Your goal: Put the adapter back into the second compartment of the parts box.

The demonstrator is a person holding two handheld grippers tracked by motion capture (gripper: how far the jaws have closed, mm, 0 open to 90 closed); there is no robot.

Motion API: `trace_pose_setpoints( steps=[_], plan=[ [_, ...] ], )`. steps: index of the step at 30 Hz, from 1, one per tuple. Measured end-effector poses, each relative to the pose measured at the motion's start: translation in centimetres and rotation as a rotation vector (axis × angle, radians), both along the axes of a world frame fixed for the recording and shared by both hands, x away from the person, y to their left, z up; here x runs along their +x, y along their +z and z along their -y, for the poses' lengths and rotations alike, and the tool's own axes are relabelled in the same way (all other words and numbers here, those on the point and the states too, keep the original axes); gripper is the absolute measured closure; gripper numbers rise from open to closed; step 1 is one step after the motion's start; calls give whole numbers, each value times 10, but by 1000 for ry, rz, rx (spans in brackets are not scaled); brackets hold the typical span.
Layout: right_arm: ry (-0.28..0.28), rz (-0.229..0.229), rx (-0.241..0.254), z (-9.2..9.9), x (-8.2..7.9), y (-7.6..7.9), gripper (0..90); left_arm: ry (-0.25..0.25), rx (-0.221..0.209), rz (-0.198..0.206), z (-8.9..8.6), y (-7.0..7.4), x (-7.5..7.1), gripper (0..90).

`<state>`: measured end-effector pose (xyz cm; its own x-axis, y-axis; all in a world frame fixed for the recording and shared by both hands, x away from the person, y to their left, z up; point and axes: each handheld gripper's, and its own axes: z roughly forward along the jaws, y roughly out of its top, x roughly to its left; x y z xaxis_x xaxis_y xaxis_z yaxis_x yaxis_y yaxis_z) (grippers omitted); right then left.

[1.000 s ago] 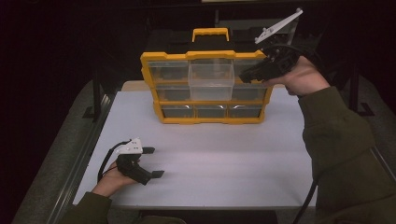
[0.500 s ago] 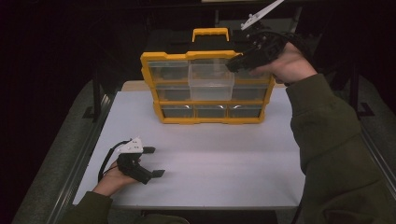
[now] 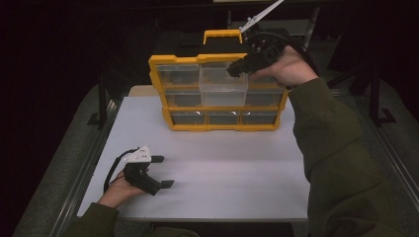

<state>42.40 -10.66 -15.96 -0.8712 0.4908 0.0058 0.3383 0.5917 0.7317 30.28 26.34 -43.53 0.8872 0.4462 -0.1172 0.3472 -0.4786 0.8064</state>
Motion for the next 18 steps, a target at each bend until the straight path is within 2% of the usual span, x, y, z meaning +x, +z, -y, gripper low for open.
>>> trace_pose_setpoints(
  steps=[6, 7, 10, 18],
  plan=[
    [7, -19, -26, -11, 5, -7, 741, -4, 2, 1, 0, 0, 0, 0],
    [6, -24, -34, -13, 7, -9, 701, -4, 2, 4, -1, 0, -1, 0],
    [0, -24, -30, -14, 8, -10, 662, -2, 1, 3, -1, 1, -1, 0],
    [-9, -9, -6, -4, 3, -4, 654, 4, -1, 1, -2, 0, -2, 0]
  ],
)
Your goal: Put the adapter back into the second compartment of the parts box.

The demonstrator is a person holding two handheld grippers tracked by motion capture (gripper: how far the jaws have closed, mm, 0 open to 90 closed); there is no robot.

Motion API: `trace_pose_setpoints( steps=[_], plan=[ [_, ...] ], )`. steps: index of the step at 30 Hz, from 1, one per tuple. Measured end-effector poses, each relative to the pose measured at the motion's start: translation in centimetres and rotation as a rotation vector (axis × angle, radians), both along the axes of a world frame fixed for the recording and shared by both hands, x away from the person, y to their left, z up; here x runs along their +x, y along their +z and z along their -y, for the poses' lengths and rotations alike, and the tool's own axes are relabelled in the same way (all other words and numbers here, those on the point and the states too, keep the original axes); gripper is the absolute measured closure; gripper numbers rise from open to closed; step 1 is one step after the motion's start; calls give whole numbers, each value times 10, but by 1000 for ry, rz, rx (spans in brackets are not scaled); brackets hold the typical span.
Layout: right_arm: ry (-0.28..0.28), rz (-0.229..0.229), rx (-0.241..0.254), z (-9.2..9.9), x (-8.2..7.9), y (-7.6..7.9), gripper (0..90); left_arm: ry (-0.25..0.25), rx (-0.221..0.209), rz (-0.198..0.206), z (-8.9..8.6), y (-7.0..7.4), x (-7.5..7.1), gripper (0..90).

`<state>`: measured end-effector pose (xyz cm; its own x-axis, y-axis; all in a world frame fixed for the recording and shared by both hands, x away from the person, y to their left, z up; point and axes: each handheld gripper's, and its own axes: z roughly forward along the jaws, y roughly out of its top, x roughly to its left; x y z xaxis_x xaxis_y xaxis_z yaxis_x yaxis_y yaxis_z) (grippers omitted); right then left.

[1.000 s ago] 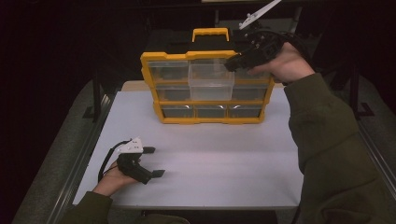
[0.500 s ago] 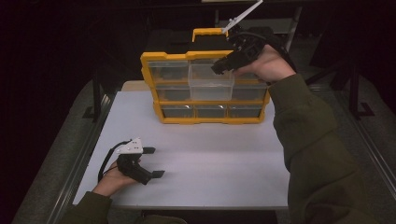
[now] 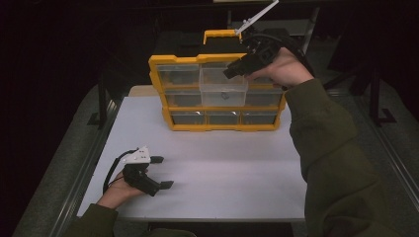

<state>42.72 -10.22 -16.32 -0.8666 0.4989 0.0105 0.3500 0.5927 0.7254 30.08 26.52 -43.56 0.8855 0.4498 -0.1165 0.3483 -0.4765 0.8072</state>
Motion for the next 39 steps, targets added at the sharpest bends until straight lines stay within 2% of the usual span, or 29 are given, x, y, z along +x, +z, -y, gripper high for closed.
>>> trace_pose_setpoints(
  steps=[11, 22, 31, 39],
  plan=[
    [-32, 23, 18, 28, -18, 12, 606, 1, 7, 0, 0, -1, 0, 0],
    [-47, 9, 11, 45, -30, 11, 544, 0, 2, -2, 0, -1, 1, 0],
    [-50, 12, 4, 55, -40, -6, 453, -2, 3, -1, 0, -1, 0, 0],
    [-61, 5, -4, 57, -48, -29, 370, -1, -2, -2, 1, -1, 0, 0]
  ],
)
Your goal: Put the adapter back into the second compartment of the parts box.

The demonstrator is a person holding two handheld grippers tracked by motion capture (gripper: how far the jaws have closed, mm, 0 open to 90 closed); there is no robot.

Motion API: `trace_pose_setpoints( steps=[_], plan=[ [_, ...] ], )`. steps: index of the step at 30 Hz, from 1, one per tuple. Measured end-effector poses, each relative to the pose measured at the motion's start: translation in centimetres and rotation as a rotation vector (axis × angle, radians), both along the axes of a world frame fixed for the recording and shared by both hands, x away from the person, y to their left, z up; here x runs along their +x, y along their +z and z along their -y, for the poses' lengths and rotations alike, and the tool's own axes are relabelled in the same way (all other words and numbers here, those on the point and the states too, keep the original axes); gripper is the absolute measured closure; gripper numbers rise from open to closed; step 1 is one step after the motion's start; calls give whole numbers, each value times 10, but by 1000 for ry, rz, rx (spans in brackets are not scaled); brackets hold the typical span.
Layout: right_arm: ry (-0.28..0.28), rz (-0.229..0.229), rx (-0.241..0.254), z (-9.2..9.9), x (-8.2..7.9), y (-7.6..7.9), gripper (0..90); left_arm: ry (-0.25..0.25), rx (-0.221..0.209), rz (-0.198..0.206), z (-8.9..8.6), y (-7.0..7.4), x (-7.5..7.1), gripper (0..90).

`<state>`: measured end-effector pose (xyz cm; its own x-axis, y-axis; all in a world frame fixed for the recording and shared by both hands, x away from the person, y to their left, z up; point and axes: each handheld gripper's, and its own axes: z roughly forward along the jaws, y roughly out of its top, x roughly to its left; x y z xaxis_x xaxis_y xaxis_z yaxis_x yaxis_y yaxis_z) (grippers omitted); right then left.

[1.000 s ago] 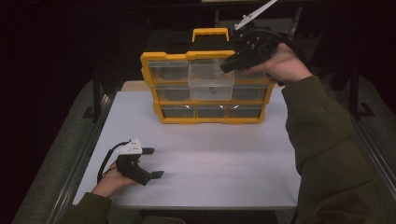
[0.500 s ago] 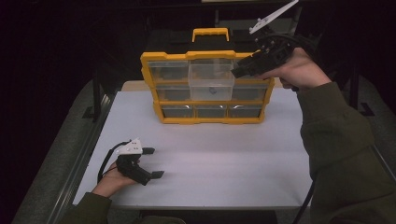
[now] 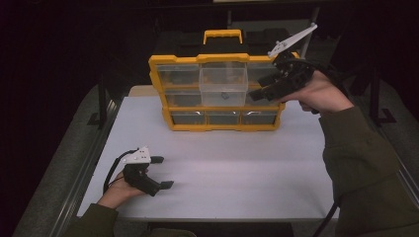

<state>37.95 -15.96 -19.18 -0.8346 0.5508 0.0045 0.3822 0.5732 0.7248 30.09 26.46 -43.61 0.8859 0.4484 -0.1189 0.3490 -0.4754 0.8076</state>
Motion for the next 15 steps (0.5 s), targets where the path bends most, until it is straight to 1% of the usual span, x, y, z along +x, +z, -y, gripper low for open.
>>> trace_pose_setpoints(
  steps=[2, 3, 4, 8, 12, 13, 14, 15],
  plan=[
    [-4, -1, 0, 1, -2, -8, 342, -2, 1, 4, 0, 0, 0, 0],
    [-2, -7, -4, 1, -4, -17, 320, -1, -1, 3, 0, 0, 0, 0],
    [-2, -7, -4, 1, -4, -17, 320, -1, -2, 3, 0, 0, 0, 0],
    [-13, -19, -7, 0, -8, -34, 260, -2, -2, 3, 0, 0, 0, 0],
    [-22, -18, 0, 1, -14, -52, 213, -2, -1, 2, 0, 0, 0, 0],
    [-27, -11, 2, 1, -17, -60, 193, -2, -2, 3, 0, 0, 0, 0],
    [-31, -11, 7, 2, -19, -64, 184, -2, -2, 3, 0, 0, 0, 0],
    [-31, -11, 7, 2, -19, -64, 184, -3, -2, 3, 1, 0, 0, 0]
  ],
)
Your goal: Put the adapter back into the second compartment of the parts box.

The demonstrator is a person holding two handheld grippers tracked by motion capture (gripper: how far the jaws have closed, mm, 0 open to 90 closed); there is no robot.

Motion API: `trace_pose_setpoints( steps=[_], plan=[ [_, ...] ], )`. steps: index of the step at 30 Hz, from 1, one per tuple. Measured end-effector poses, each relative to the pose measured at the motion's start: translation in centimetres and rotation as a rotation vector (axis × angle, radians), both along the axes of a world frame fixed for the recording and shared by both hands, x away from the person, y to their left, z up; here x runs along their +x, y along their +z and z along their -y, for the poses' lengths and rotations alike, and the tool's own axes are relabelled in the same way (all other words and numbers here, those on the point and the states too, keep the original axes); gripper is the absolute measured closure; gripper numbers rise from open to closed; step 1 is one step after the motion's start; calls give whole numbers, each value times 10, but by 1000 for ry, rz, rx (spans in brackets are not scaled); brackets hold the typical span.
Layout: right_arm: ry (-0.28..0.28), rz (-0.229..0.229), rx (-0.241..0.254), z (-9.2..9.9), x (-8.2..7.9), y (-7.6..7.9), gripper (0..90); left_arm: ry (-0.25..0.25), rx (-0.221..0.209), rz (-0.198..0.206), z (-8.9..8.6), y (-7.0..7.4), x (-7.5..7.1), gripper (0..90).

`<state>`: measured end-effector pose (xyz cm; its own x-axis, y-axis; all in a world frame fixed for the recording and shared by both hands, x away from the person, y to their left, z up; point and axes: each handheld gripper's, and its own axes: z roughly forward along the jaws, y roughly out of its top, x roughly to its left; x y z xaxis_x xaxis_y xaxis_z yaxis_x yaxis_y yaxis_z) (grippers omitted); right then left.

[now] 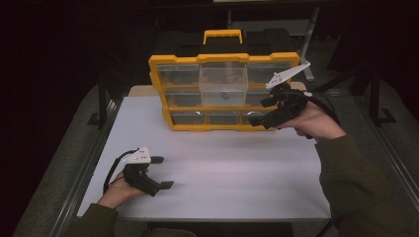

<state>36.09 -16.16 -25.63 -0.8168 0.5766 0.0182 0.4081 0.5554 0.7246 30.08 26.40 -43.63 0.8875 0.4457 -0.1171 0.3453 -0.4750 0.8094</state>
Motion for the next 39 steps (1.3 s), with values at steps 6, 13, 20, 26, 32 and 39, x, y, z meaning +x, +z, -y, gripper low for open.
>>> trace_pose_setpoints(
  steps=[6, 13, 20, 26, 32, 39],
  plan=[
    [-11, -6, 15, 3, -8, -28, 136, 0, -1, 0, 0, 0, 0, 0],
    [-39, 6, 27, 8, -18, -61, 103, -4, 1, 2, 0, 0, 0, 0],
    [-63, 0, 24, 10, -27, -87, 35, -5, -4, 2, 0, 1, -1, 0],
    [-65, 4, 35, 11, -37, -113, 4, -7, -6, 3, 1, 1, -1, 0],
    [-94, -4, 32, 14, -47, -141, 0, -8, -7, 4, 0, 1, -1, 0],
    [-114, -15, 24, 21, -58, -167, 0, -9, -6, 5, 1, 1, -1, 0]
  ],
)
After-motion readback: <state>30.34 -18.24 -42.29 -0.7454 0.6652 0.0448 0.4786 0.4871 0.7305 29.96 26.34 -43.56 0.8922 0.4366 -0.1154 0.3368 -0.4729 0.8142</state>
